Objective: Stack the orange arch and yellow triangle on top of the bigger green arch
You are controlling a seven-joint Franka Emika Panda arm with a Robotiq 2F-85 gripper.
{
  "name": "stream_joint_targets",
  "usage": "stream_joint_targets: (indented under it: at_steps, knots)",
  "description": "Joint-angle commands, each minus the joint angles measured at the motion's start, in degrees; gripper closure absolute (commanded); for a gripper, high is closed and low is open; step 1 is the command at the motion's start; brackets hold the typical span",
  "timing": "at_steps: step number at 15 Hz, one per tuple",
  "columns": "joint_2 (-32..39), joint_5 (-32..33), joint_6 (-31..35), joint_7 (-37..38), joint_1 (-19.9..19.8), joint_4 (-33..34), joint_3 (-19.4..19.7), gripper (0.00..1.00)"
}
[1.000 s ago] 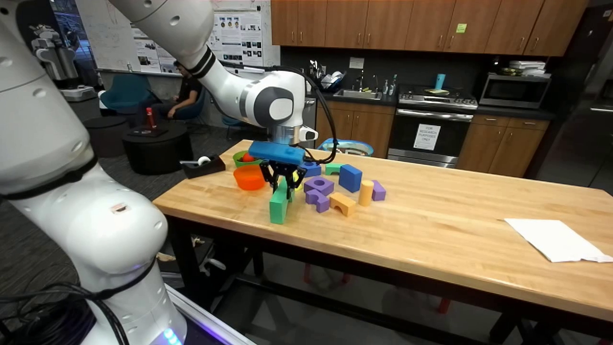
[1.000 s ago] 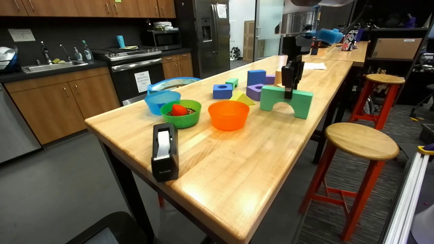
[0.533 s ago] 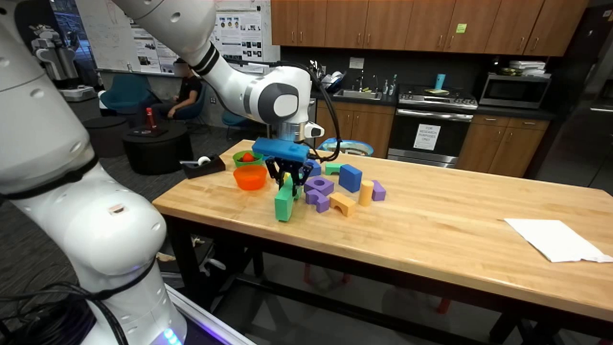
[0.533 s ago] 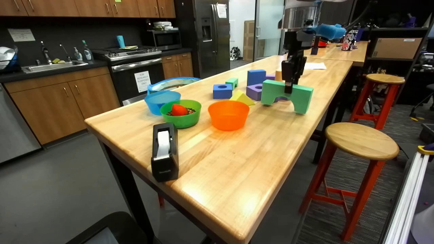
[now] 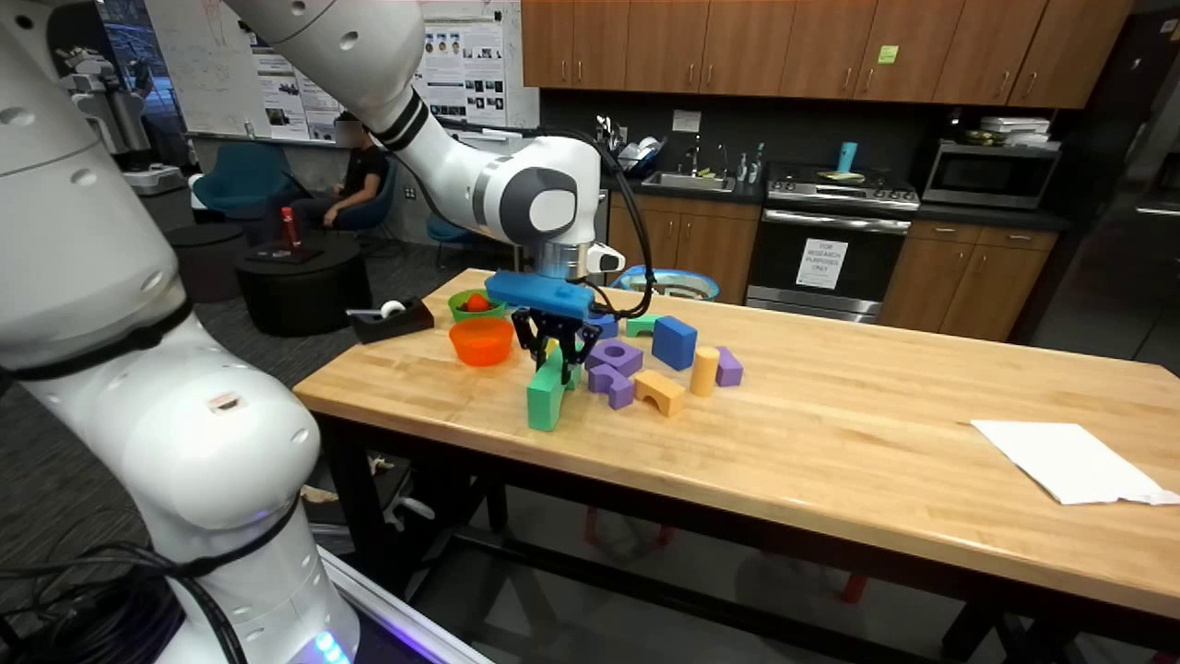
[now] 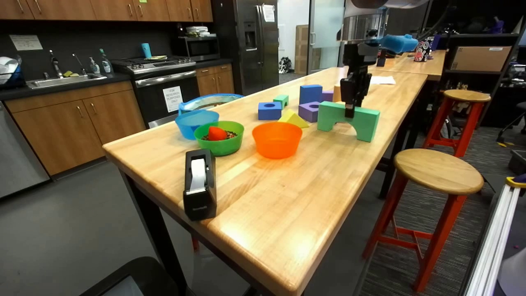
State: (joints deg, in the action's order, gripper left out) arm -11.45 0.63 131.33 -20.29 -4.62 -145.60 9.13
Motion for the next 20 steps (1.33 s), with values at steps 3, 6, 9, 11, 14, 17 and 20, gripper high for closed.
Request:
stream_joint_targets:
  at_steps: [3,6,9,11,14,17,20]
  knots:
    - [0.91,-0.8,0.05,0.95,-0.06,0.74,-0.23,0.28]
    - [0.12,-0.31,-1.31,1.8,-0.13,0.91,-0.51,0.1]
    - [-1.76,0.52,-2.15,2.77,-0.42,1.7,-0.69,0.0]
    - [-2.6,1.07,-2.09,3.85,-0.72,3.13,-0.66,0.0]
    - [-1.51,1.48,-1.82,4.6,-1.16,6.37,-0.32,0.0]
    - [0.47,1.36,-0.84,2.84,-1.41,8.51,0.18,0.0]
    - [2.38,2.68,0.54,1.29,-1.91,10.41,0.62,0.0]
